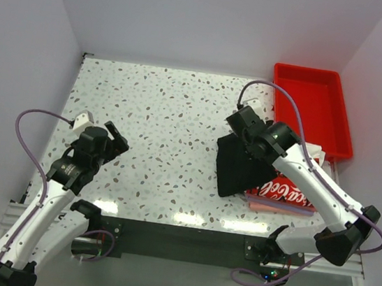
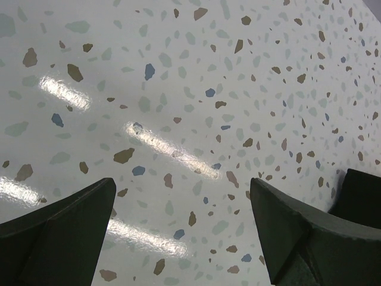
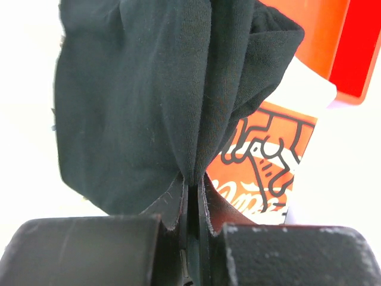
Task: Fold and stack the t-shirts
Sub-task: Neatly place the folded tshirt to the corner
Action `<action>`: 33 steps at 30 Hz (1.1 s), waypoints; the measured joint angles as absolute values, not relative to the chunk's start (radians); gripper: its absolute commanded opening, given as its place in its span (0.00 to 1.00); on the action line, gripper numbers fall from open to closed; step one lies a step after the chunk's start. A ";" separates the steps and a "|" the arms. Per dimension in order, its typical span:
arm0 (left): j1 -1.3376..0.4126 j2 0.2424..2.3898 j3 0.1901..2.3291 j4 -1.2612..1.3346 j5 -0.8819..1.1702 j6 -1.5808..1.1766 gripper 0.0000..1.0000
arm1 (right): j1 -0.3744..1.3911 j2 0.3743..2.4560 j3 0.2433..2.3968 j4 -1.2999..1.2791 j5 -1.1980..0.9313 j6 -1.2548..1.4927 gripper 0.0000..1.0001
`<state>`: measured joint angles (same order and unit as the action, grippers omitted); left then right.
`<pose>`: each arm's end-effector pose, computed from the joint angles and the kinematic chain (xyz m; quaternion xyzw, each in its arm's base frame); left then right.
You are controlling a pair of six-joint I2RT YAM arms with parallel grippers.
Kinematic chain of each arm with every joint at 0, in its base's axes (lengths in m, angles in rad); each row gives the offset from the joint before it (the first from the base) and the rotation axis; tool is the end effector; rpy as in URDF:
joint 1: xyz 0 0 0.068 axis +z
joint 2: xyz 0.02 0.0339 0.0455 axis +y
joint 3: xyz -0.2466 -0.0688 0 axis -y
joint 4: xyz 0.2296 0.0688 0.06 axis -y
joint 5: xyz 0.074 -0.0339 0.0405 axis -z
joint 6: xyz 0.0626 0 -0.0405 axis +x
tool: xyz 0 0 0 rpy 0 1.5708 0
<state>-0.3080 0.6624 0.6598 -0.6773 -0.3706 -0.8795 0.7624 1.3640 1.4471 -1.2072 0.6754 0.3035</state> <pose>0.1577 -0.0264 0.2414 -0.3262 0.8286 -0.0991 0.4440 0.2051 0.1418 0.3229 -0.1378 0.9127 -0.1721 0.3442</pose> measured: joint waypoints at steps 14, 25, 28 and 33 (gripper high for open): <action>-0.308 0.665 0.660 -0.675 -0.370 -0.879 1.00 | 0.737 1.265 1.591 -1.248 0.578 0.221 0.00; -0.308 0.643 0.660 -0.675 -0.370 -0.879 1.00 | 0.676 1.255 1.700 -1.307 0.493 0.193 0.00; -0.308 0.642 0.660 -0.675 -0.370 -0.879 1.00 | 0.609 1.253 1.700 -1.325 0.474 0.185 0.00; -0.308 0.642 0.660 -0.675 -0.370 -0.879 1.00 | 0.507 1.238 1.684 -1.337 0.478 0.168 0.00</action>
